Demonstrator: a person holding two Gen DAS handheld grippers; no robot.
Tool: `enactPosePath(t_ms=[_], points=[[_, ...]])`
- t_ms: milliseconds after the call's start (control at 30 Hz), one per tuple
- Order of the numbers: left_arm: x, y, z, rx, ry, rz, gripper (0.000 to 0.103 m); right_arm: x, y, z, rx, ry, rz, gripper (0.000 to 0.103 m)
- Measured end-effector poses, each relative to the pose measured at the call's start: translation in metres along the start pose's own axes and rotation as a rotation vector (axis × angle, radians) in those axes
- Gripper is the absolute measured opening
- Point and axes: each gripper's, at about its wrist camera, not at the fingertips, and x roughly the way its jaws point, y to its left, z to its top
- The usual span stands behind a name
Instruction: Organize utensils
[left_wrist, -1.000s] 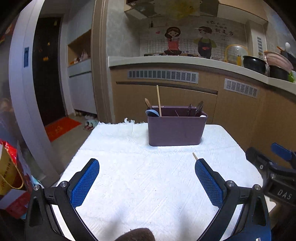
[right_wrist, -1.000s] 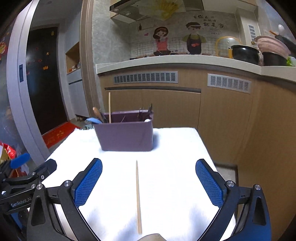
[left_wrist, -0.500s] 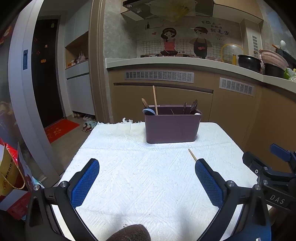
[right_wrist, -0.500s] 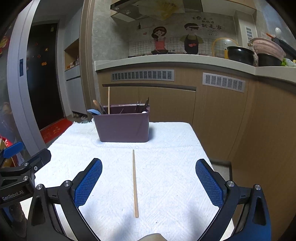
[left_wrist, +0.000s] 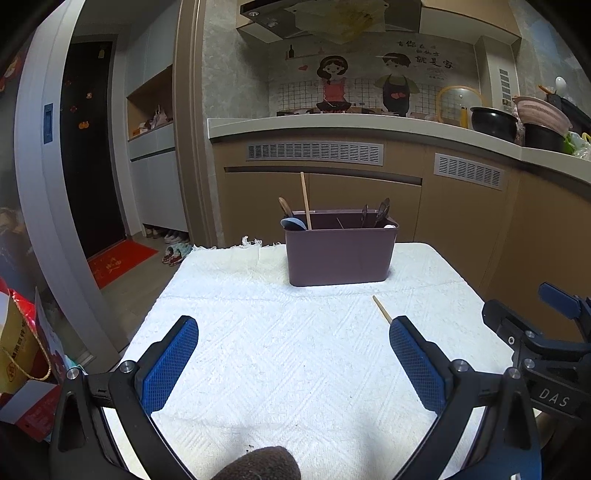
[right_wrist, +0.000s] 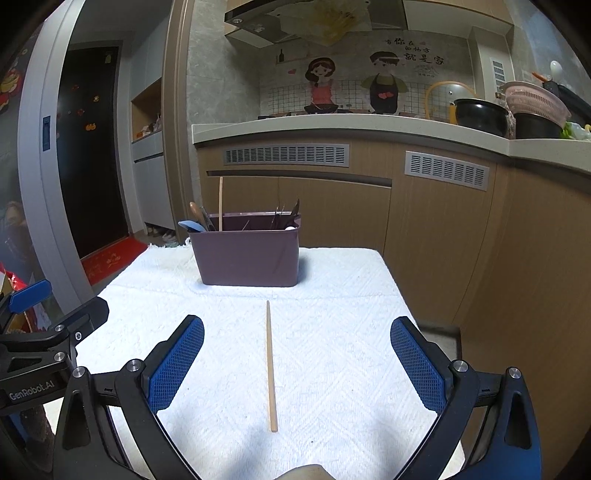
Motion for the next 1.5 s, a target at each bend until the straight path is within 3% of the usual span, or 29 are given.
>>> enactPosePath(t_ms=[1500], points=[[-0.0013, -0.0031, 0.0007, 0.002, 0.003, -0.007, 0.103, -0.0018, -0.002, 0.0028, 0.005, 0.006, 0.008, 0.101]])
